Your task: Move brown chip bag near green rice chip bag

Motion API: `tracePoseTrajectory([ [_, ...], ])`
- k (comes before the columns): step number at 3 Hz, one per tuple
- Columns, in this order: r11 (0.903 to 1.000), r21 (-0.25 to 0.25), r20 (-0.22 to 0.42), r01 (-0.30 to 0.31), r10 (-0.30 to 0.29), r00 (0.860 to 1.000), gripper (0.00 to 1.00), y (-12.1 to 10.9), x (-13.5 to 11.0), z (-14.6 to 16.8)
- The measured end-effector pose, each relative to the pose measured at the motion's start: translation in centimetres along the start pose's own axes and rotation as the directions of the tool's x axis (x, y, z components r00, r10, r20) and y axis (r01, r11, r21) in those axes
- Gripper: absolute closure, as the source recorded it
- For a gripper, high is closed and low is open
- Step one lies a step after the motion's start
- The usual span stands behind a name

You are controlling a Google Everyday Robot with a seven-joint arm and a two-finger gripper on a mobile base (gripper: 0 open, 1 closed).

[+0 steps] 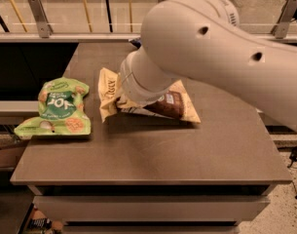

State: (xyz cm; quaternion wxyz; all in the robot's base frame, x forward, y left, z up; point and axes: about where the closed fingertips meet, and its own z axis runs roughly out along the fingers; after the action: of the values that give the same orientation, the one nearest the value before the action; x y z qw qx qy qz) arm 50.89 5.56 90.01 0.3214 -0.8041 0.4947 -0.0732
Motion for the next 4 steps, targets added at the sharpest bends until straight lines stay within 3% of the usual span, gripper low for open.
tracePoseTrajectory([
  [1,1.0000,-0.002,0.032,0.001,-0.001,0.999,1.00,1.69,-2.23,1.25],
  [2,1.0000,-0.002,0.031,0.004,-0.004,1.000,0.82,1.73,-2.27,1.26],
  [4,1.0000,0.001,0.031,0.008,-0.008,0.999,0.35,1.71,-2.50,1.13],
])
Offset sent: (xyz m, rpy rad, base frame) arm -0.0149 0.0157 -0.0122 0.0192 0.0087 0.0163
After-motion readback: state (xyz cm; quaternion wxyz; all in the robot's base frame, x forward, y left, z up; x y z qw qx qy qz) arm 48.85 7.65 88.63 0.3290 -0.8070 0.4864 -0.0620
